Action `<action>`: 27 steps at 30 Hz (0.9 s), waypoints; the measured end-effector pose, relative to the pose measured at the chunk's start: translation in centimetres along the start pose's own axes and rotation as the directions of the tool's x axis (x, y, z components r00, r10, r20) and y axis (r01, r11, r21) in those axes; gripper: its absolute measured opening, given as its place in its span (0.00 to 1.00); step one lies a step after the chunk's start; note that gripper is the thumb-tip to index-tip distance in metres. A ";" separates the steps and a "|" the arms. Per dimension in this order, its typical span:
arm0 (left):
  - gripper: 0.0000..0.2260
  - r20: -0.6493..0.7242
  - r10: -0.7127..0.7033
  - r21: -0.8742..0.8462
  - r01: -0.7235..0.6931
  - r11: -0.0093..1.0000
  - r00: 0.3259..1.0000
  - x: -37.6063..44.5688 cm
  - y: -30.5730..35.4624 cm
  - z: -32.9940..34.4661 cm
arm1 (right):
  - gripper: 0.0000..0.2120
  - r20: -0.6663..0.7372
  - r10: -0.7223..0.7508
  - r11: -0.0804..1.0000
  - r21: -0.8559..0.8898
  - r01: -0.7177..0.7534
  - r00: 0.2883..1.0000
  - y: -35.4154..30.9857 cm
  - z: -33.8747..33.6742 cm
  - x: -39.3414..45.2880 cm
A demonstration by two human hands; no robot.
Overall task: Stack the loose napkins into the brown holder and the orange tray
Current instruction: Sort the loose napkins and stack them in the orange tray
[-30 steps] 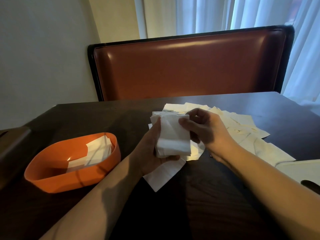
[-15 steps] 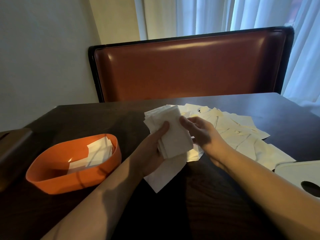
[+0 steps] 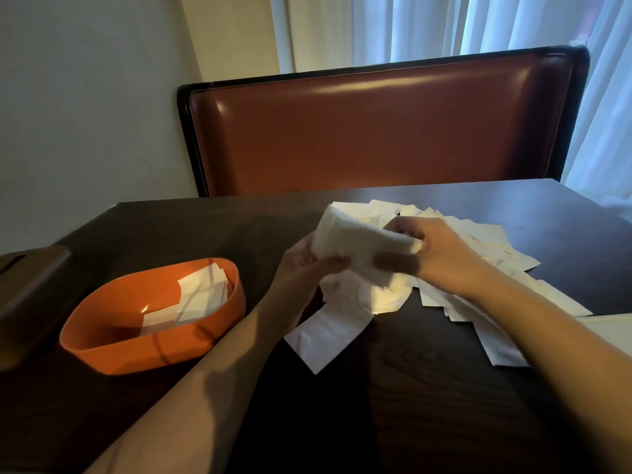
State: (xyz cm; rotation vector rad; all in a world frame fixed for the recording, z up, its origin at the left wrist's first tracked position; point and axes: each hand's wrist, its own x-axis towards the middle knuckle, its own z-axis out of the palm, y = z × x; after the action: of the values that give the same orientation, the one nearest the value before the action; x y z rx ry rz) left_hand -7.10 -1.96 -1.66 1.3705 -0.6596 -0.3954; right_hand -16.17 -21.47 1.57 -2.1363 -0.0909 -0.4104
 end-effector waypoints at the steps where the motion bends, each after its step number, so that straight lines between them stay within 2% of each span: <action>1: 0.18 0.021 -0.012 0.036 0.012 0.999 1.000 0.0 0.1 -0.2 | 0.11 0.052 0.029 0.999 -0.039 -0.027 0.998 0.6 -0.4 0.0; 4: 0.19 0.091 -0.072 0.181 0.055 0.982 0.993 0.1 0.0 -0.5 | 0.14 0.169 0.122 0.984 -0.152 -0.096 0.978 1.8 -0.7 -0.1; 9: 0.24 0.106 -0.091 0.275 0.059 0.960 0.990 0.1 -0.6 -0.2 | 0.12 0.262 0.143 0.987 -0.114 -0.117 0.954 2.2 -0.7 -0.2; 12: 0.19 0.102 -0.039 0.279 0.009 0.960 0.994 0.0 -0.6 -0.3 | 0.11 0.259 0.131 0.987 -0.126 -0.101 0.957 2.0 -0.6 -0.2; 16: 0.15 0.208 -0.025 0.295 -0.038 0.955 0.978 -0.4 -0.2 -0.3 | 0.17 0.324 0.135 0.986 -0.135 -0.096 0.936 1.2 -1.6 -0.4; 19: 0.19 0.293 -0.062 0.407 -0.066 0.911 0.954 -0.4 -0.6 -0.5 | 0.20 0.424 0.218 0.969 -0.205 -0.141 0.879 1.0 -2.0 -0.8; 23: 0.18 0.294 -0.019 0.435 -0.116 0.893 0.956 -0.5 -0.6 -0.6 | 0.24 0.500 0.329 0.934 -0.297 -0.198 0.801 0.8 -2.1 -1.1; 27: 0.16 0.319 0.017 0.429 -0.160 0.889 0.947 -0.5 -0.4 -1.0 | 0.26 0.534 0.260 0.965 -0.161 -0.205 0.804 0.4 -2.4 -1.1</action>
State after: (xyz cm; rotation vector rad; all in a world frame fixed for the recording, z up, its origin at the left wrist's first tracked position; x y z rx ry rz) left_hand -6.78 -0.99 -2.17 1.7276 -1.1238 -0.4005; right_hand -17.69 -23.59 2.11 -2.2667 -0.1359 0.3699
